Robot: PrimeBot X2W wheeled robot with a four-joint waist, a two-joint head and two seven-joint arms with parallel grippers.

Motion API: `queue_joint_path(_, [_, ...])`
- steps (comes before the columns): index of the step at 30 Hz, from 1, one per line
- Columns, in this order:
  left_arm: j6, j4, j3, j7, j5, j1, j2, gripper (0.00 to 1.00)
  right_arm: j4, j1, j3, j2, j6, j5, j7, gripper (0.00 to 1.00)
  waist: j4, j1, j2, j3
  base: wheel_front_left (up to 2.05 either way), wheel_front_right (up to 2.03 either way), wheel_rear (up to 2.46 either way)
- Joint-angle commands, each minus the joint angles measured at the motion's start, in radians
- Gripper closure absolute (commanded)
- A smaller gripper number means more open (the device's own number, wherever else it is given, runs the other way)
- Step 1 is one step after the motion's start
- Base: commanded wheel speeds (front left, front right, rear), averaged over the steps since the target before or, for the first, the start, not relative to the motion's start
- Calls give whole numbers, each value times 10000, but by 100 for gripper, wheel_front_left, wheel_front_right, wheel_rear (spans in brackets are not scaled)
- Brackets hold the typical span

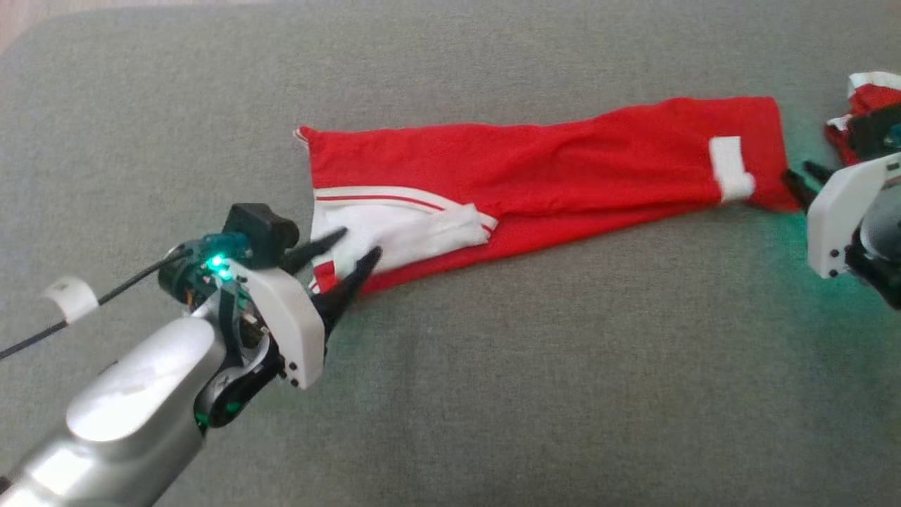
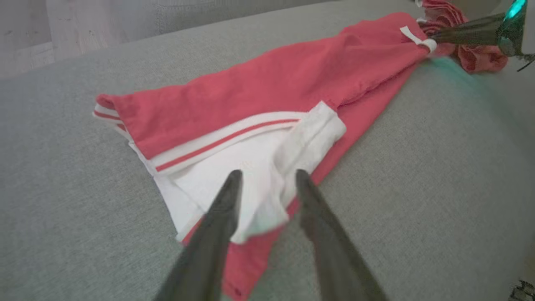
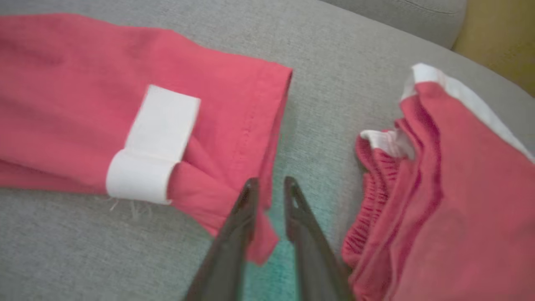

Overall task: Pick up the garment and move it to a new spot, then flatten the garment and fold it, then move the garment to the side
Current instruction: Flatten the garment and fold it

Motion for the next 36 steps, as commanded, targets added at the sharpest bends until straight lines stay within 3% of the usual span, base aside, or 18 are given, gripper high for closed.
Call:
queue_joint_path(1, [105, -279, 550, -187, 12, -323, 342, 0, -14, -256, -29, -260, -9, -2, -217, 0, -71, 0, -1, -60, 0, 0, 0])
queue_joint_path(5, [631, -230, 1133, -1198, 139, -428, 141, 0, 176, -584, -366, 3, -9, 43, -1165, 0, -251, 0, -1, -269, 0, 0, 0])
queue_joint_path(13, [1975, 396, 2396, -4110, 669, -372, -477, 0, 105, -970, -1589, 903, -9, -88, -4200, 0, -587, 0, -1, -831, 0, 0, 0])
queue_joint_path(20, [2905, 821, 3306, -5389, 908, 508, -1102, 0, -608, -253, -3533, 2010, -9, -1185, -4752, 0, -798, 0, -1, -1318, 0, 0, 0])
queue_joint_path(24, [3152, 796, 3848, -5454, 1469, 1275, -1546, 0, -1565, 1108, -5109, 2703, -9, -2529, -4757, 0, -777, 0, -1, -1512, 0, 0, 0])
queue_joint_path(28, [3096, 749, 4472, -5458, 2260, 2277, -2124, 0, -2342, 2646, -6450, 3622, -9, -3742, -4758, 0, -744, 0, -1, -1726, 0, 0, 0])
queue_joint_path(36, [2789, 607, 5729, -5461, 3608, 4067, -3307, 0, -3070, 4724, -7589, 4977, -9, -5464, -4759, 0, -720, 0, -1, -2012, 0, 0, 0])
